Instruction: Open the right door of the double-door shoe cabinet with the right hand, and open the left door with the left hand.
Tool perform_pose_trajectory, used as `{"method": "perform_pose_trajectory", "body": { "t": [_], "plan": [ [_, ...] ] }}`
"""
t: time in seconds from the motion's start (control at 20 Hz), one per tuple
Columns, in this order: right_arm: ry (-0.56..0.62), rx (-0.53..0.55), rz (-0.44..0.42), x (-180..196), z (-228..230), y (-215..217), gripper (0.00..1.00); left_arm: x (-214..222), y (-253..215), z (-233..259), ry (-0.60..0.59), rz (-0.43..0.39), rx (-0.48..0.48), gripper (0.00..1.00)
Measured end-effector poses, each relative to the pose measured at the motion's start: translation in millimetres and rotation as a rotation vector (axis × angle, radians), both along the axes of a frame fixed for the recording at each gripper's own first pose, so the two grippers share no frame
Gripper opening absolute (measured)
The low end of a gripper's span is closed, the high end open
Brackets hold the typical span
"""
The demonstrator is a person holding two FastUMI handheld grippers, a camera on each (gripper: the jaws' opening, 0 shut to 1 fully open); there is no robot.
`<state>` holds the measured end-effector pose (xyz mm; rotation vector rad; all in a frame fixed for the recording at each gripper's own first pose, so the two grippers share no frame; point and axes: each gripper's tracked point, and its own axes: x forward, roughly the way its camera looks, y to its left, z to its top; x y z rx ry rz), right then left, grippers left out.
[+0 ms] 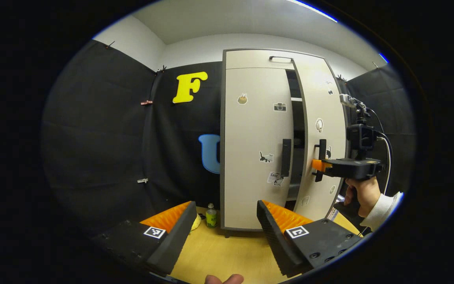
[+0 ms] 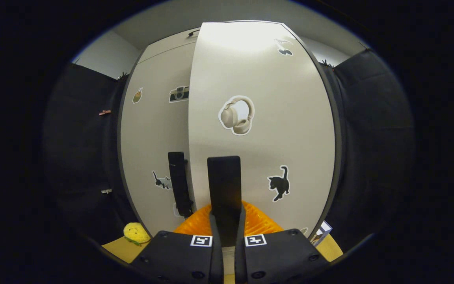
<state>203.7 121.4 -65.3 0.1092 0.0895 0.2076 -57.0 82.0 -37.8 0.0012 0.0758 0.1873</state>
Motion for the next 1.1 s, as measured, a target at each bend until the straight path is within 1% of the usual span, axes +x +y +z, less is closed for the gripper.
{"method": "perform_pose_trajectory", "body": {
  "t": [0.1,0.4,0.65,0.9,1.1],
  "plan": [
    [0.002,0.024,0.009,-7,2,-6,0.15,-3,-9,4,-0.003,-0.013,0.006,0.95],
    [0.004,0.049,0.022,-21,4,-22,0.14,-8,-30,7,0.001,-0.035,0.032,0.95],
    [0.018,0.049,0.015,-33,8,-37,0.15,-1,-51,11,-0.005,-0.07,0.033,0.95],
    [0.041,0.027,-0.027,-37,10,-49,0.14,4,-79,12,-0.011,-0.119,0.02,0.95],
    [0.063,0.012,-0.085,-42,11,-64,0.14,8,-95,13,-0.009,-0.15,0.022,0.95]
  ]
}}
